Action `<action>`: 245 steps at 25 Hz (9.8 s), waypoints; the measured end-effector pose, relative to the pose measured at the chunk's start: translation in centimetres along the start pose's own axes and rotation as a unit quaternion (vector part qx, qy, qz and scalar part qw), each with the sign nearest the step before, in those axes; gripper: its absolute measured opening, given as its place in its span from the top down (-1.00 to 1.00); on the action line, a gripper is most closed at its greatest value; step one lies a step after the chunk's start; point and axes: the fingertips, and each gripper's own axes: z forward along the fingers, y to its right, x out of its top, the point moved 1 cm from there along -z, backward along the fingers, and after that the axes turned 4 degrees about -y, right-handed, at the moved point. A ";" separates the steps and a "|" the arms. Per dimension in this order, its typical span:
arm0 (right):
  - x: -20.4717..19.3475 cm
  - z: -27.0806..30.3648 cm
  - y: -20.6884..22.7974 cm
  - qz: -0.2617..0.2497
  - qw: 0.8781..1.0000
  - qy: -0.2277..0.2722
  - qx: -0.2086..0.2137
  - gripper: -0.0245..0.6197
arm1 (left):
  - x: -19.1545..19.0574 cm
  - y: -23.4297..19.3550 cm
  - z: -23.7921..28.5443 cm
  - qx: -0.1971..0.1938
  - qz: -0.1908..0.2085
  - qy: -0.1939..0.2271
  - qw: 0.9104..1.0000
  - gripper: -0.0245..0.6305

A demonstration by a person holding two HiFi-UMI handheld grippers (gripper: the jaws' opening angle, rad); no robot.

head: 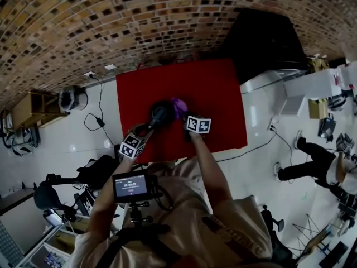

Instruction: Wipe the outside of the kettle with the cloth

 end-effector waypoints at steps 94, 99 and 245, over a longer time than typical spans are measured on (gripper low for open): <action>-12.5 4.3 1.9 0.063 0.991 -0.086 -0.082 0.41 | -0.9 2.2 0.8 -0.027 -0.118 0.039 0.992 0.56; -9.6 1.0 1.5 0.092 0.993 -0.047 -0.049 0.40 | -1.0 2.2 0.8 -0.023 -0.120 0.040 0.992 0.56; -5.7 15.7 -16.4 -0.438 0.594 -0.622 0.263 0.44 | -1.5 -5.0 -2.1 0.052 0.139 -0.087 0.985 0.51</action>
